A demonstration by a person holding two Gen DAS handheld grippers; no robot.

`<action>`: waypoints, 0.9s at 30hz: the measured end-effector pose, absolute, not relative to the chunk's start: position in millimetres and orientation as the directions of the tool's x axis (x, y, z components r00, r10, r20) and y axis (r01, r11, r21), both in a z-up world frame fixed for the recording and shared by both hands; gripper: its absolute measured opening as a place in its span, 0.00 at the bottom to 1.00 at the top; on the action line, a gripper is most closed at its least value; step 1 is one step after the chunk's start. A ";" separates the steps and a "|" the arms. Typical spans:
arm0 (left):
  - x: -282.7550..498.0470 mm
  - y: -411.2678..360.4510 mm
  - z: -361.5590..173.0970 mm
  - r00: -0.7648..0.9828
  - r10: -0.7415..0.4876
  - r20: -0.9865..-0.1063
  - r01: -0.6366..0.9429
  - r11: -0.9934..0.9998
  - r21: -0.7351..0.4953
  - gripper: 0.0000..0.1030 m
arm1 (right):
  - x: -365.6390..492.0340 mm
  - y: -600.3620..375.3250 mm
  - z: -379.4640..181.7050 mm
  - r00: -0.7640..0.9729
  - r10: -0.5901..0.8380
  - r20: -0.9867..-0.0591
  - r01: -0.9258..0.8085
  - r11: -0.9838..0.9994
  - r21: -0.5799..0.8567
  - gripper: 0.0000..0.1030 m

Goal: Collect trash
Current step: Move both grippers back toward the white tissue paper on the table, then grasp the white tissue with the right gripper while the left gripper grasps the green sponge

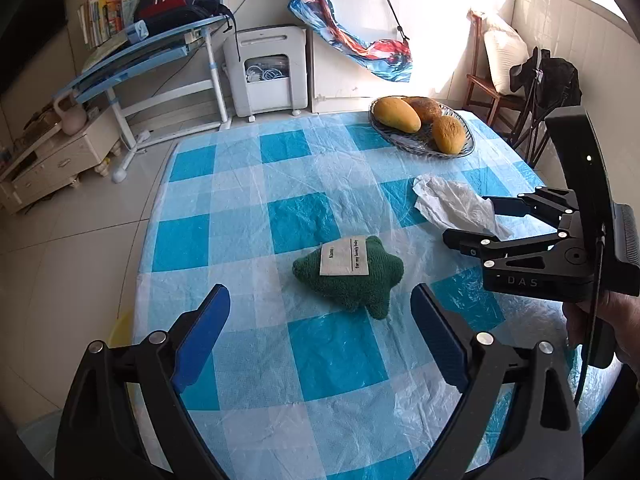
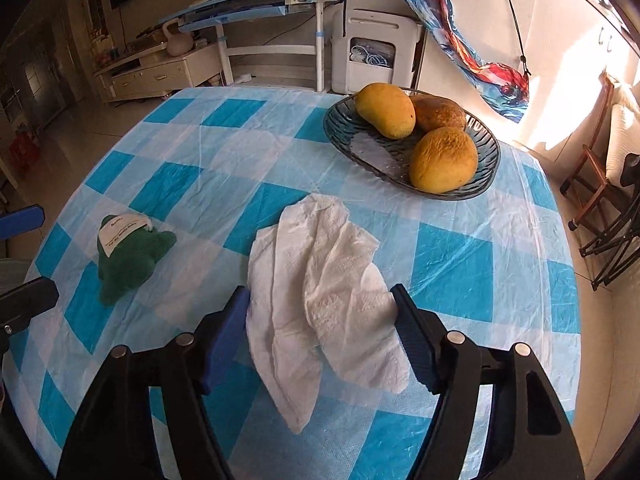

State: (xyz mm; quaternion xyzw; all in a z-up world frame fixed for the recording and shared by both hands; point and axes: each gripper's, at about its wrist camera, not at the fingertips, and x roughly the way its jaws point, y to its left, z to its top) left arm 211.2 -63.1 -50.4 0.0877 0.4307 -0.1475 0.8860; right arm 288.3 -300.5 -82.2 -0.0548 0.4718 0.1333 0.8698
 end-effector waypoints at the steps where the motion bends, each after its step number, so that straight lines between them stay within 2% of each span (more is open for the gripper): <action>1: 215.8 -68.4 -52.3 0.586 -0.185 -0.789 0.348 0.937 0.039 0.86 | 287.5 -301.2 -80.9 0.514 0.187 -0.837 -0.293 0.955 0.033 0.49; 2: 220.9 -74.3 -54.8 0.585 -0.188 -0.789 0.362 0.931 0.046 0.86 | 286.9 -302.7 -79.4 0.511 0.186 -0.839 -0.298 0.954 0.031 0.36; 3: 226.3 -79.4 -57.9 0.583 -0.187 -0.791 0.373 0.926 0.055 0.86 | 285.4 -305.1 -78.6 0.502 0.193 -0.843 -0.304 0.952 0.036 0.28; 5: 239.2 -88.9 -66.9 0.573 -0.173 -0.801 0.385 0.920 0.077 0.86 | 279.7 -308.7 -76.7 0.480 0.207 -0.853 -0.323 0.945 0.048 0.15; 6: 245.8 -91.5 -72.0 0.564 -0.169 -0.808 0.387 0.919 0.077 0.86 | 275.4 -309.7 -75.7 0.461 0.223 -0.859 -0.340 0.938 0.061 0.13; 9: 260.6 -93.8 -85.3 0.525 -0.178 -0.832 0.385 0.922 0.046 0.85 | 254.0 -310.2 -73.7 0.417 0.255 -0.872 -0.397 0.915 0.078 0.11; 10: 263.0 -94.8 -86.9 0.509 -0.190 -0.839 0.391 0.920 0.028 0.82 | 244.7 -311.3 -73.8 0.407 0.270 -0.872 -0.411 0.907 0.090 0.11; 12: 264.3 -100.7 -89.7 0.474 -0.220 -0.852 0.429 0.903 0.005 0.61 | 227.7 -313.1 -73.0 0.386 0.298 -0.873 -0.425 0.897 0.118 0.11; 13: 262.9 -104.0 -90.0 0.475 -0.219 -0.852 0.444 0.896 0.018 0.61 | 221.1 -314.3 -73.2 0.378 0.313 -0.871 -0.424 0.895 0.138 0.11; 15: 258.1 -108.9 -92.6 0.468 -0.230 -0.853 0.471 0.882 0.021 0.53 | 211.5 -316.7 -73.5 0.378 0.331 -0.865 -0.406 0.899 0.166 0.11; 21: 229.1 -102.0 -89.8 0.442 -0.262 -0.858 0.486 0.874 -0.016 0.43 | 191.8 -319.3 -72.7 0.407 0.338 -0.849 -0.349 0.916 0.198 0.11; 27: 182.5 -86.6 -86.8 0.467 -0.204 -0.860 0.505 0.860 0.071 0.41 | 169.9 -309.5 -72.0 0.417 0.344 -0.841 -0.347 0.916 0.203 0.15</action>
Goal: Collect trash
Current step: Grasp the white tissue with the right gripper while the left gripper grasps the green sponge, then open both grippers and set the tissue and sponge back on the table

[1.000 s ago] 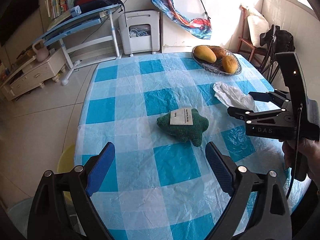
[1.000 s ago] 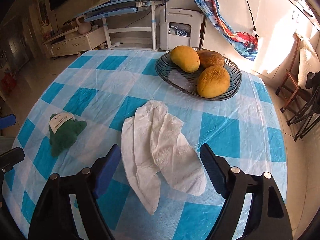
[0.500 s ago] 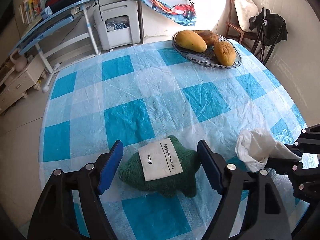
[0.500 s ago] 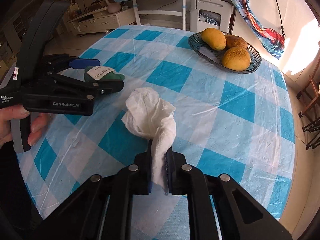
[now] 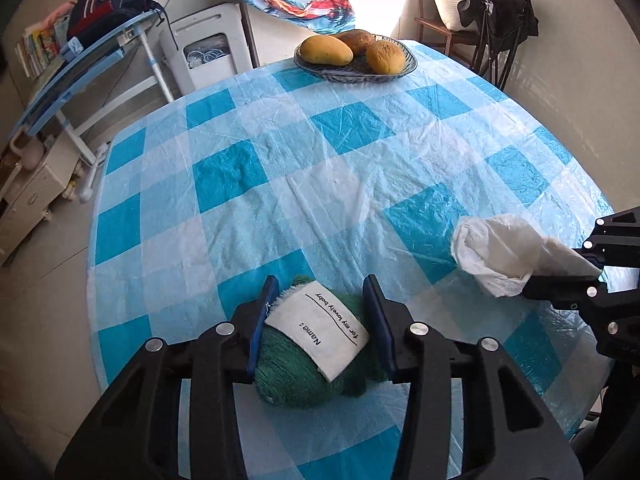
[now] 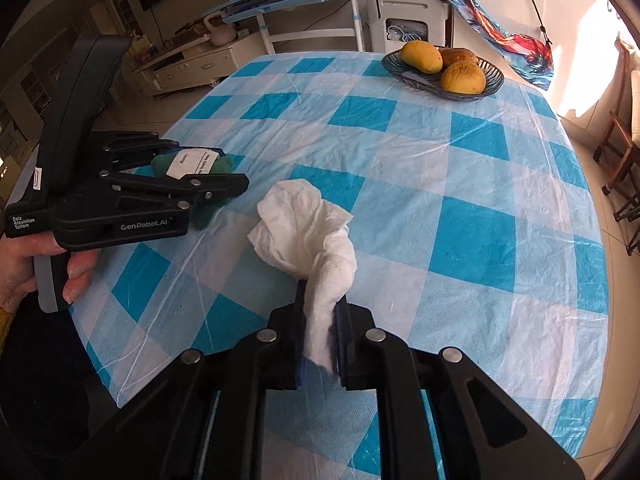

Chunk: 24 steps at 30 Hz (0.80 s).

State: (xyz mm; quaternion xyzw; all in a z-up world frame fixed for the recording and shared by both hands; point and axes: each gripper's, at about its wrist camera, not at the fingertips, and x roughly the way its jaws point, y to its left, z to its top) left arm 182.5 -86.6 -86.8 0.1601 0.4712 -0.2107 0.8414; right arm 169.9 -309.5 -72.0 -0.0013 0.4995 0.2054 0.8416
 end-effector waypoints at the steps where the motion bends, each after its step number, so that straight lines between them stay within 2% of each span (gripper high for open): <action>1: 176.8 -80.6 -85.5 0.475 -0.202 -0.856 0.489 0.870 0.066 0.41 | 167.0 -308.2 -71.9 0.419 0.345 -0.840 -0.347 0.916 0.203 0.18; 3: 168.0 -68.3 -81.9 0.483 -0.217 -0.848 0.456 0.889 0.033 0.47 | 160.4 -306.5 -69.9 0.433 0.341 -0.834 -0.346 0.918 0.196 0.30; 4: 163.4 -62.3 -79.2 0.493 -0.226 -0.840 0.438 0.899 0.015 0.49 | 158.0 -306.9 -67.6 0.445 0.342 -0.828 -0.345 0.918 0.194 0.31; 6: 155.4 -51.1 -72.4 0.524 -0.237 -0.818 0.400 0.917 -0.010 0.63 | 154.7 -308.8 -62.7 0.469 0.340 -0.815 -0.336 0.922 0.192 0.40; 9: 144.3 -32.5 -62.6 0.574 -0.237 -0.783 0.329 0.943 -0.045 0.77 | 149.9 -314.1 -57.2 0.514 0.335 -0.789 -0.308 0.931 0.195 0.51; 17: 139.4 23.9 -59.3 0.592 -0.197 -0.781 0.124 0.980 -0.153 0.82 | 148.7 -314.9 -60.8 0.542 0.303 -0.784 -0.254 0.948 0.191 0.62; 21: 141.8 58.4 -68.5 0.565 -0.218 -0.796 -0.022 0.960 -0.278 0.83 | 142.9 -308.0 -62.9 0.548 0.291 -0.784 -0.256 0.951 0.174 0.66; 24: 140.7 65.8 -71.6 0.563 -0.216 -0.798 -0.051 0.954 -0.295 0.83 | 138.1 -303.9 -61.3 0.569 0.274 -0.775 -0.263 0.954 0.144 0.69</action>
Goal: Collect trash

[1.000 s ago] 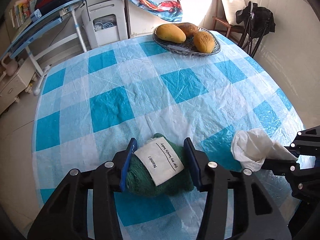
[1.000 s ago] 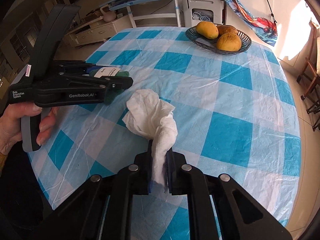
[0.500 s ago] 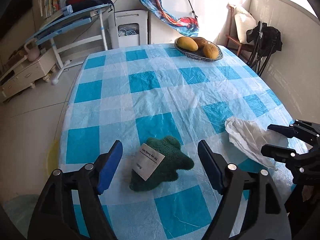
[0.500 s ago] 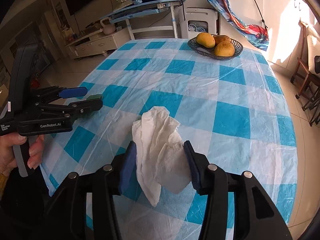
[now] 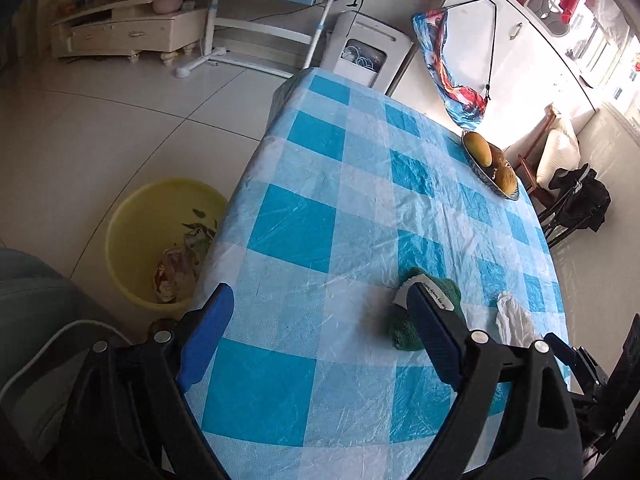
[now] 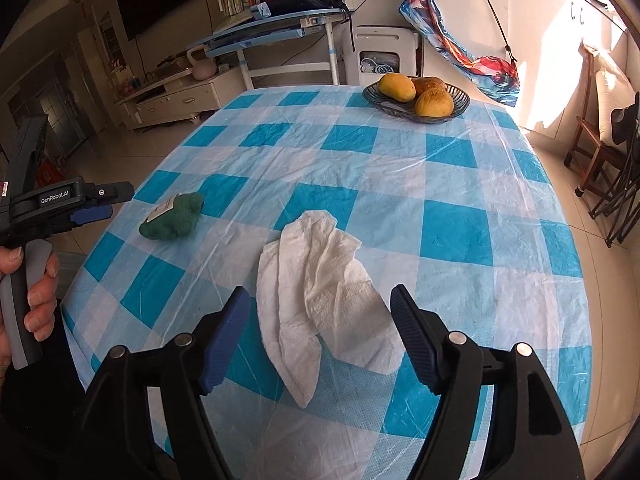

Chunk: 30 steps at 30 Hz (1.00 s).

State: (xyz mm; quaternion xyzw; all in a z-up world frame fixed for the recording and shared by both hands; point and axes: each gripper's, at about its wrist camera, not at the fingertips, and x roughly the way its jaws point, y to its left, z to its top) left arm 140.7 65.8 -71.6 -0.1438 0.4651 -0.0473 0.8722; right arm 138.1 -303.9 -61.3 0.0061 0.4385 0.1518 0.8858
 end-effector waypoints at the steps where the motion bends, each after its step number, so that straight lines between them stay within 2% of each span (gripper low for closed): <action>1: 139.4 64.1 -71.0 0.567 -0.211 -0.796 -0.042 0.958 -0.283 0.83 | 138.0 -304.3 -60.6 0.576 0.270 -0.772 -0.262 0.955 0.138 0.69; 7: 129.2 20.6 -82.1 0.467 -0.268 -0.843 0.146 0.963 -0.225 0.84 | 139.9 -318.0 -60.5 0.599 0.263 -0.757 -0.205 0.963 0.172 0.70; 11: 124.3 -11.6 -90.6 0.462 -0.187 -0.867 0.257 0.964 -0.071 0.86 | 140.9 -319.9 -62.1 0.594 0.261 -0.761 -0.185 0.965 0.186 0.71; 16: 141.7 -42.2 -97.8 0.495 -0.139 -0.858 0.328 0.944 0.037 0.93 | 138.3 -316.1 -52.9 0.622 0.274 -0.734 -0.191 0.962 0.197 0.72; 21: 174.8 -64.2 -98.3 0.500 -0.151 -0.853 0.339 0.940 0.033 0.93 | 137.7 -320.0 -42.9 0.672 0.260 -0.693 -0.178 0.966 0.189 0.76; 30: 197.3 -80.1 -102.6 0.520 -0.175 -0.836 0.360 0.933 0.029 0.94 | 147.2 -333.5 -44.3 0.685 0.249 -0.685 -0.131 0.967 0.220 0.77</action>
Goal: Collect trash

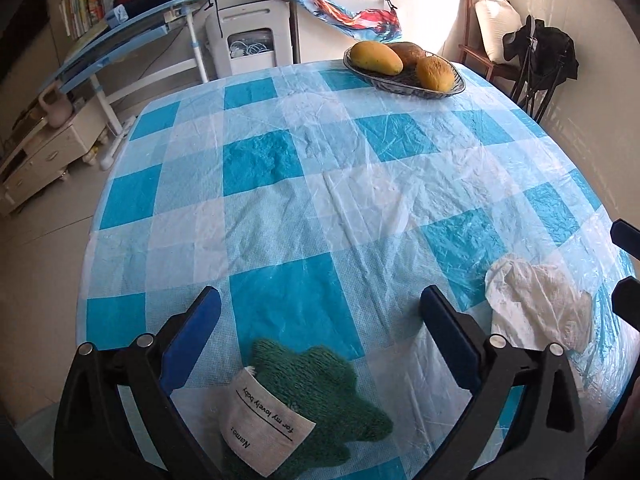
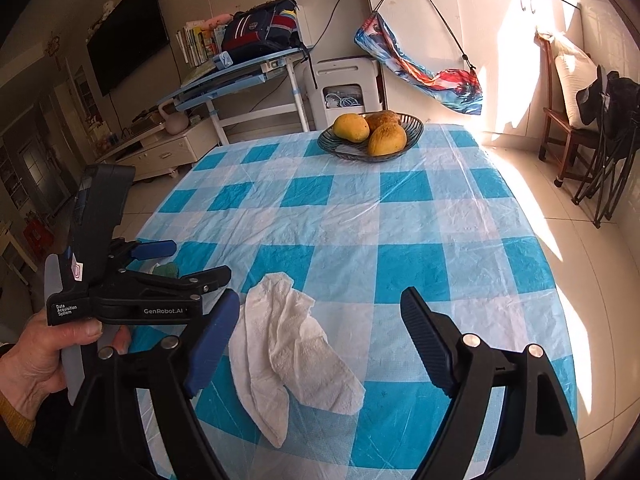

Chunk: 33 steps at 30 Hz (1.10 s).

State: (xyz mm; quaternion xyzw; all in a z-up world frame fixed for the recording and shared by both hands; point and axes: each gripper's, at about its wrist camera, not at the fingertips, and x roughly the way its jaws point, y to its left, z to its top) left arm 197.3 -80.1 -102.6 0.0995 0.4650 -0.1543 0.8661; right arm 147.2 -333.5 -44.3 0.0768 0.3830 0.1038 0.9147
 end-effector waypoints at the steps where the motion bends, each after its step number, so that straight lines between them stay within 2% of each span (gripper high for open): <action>1: 197.5 -80.1 -102.6 0.520 -0.175 -0.836 0.360 0.933 0.028 0.94 | 147.1 -334.1 -42.8 0.691 0.248 -0.679 -0.132 0.967 0.219 0.77; 8: 198.5 -79.7 -102.7 0.517 -0.178 -0.837 0.361 0.932 0.024 0.94 | 143.9 -341.3 -30.5 0.743 0.222 -0.632 -0.123 0.973 0.196 0.80; 24: 198.6 -80.0 -102.7 0.517 -0.179 -0.837 0.360 0.933 0.024 0.94 | 123.0 -336.9 -11.7 0.772 0.221 -0.596 -0.149 0.974 0.168 0.84; 33: 198.4 -79.9 -102.7 0.517 -0.178 -0.837 0.360 0.932 0.024 0.94 | 112.4 -342.6 -18.3 0.767 0.188 -0.614 -0.091 0.978 0.186 0.84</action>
